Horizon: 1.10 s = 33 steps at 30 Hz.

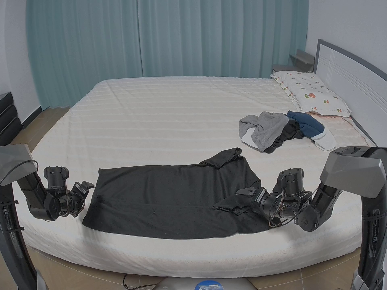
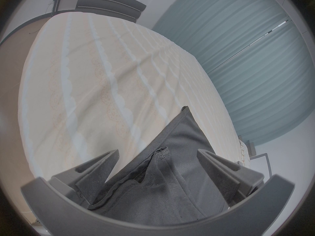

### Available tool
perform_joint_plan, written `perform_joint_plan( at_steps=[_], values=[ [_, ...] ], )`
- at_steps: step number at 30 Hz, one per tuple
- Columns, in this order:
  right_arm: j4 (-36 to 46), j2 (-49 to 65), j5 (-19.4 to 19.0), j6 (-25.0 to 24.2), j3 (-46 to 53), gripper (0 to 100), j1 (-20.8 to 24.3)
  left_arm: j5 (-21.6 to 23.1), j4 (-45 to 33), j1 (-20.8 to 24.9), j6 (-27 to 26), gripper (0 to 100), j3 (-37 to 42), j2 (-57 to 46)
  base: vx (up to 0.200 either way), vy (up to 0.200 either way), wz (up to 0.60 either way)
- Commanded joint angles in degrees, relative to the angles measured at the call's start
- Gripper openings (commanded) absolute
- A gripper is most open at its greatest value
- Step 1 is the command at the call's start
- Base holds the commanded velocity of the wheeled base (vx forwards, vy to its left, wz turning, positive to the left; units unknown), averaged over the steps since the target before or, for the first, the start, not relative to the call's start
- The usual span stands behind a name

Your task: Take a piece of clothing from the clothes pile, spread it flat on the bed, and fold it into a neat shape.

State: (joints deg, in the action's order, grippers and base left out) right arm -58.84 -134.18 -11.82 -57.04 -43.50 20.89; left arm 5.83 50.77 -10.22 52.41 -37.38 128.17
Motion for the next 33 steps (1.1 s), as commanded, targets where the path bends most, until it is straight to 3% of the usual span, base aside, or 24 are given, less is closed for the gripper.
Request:
perform_joint_plan(
  at_steps=[1,15,16,33],
  values=[
    [0.5,-1.0,1.0,0.0,-0.7,100,0.6,0.0,0.0,0.1,-0.1,100,0.0,0.2,0.000,0.000,0.00],
    [5.1,-1.5,5.2,-0.3,-4.4,100,1.2,-0.5,0.0,0.2,-0.3,100,0.1,0.7,0.000,0.000,0.00],
    [5.0,-1.6,5.2,-0.3,-4.5,0,1.1,-0.5,0.0,0.2,-0.3,100,0.1,0.7,0.000,0.000,0.00],
    [5.1,0.4,5.6,-0.4,-3.6,0,1.1,-0.6,0.1,0.3,-0.4,100,0.1,0.9,0.000,0.000,0.00]
  ],
)
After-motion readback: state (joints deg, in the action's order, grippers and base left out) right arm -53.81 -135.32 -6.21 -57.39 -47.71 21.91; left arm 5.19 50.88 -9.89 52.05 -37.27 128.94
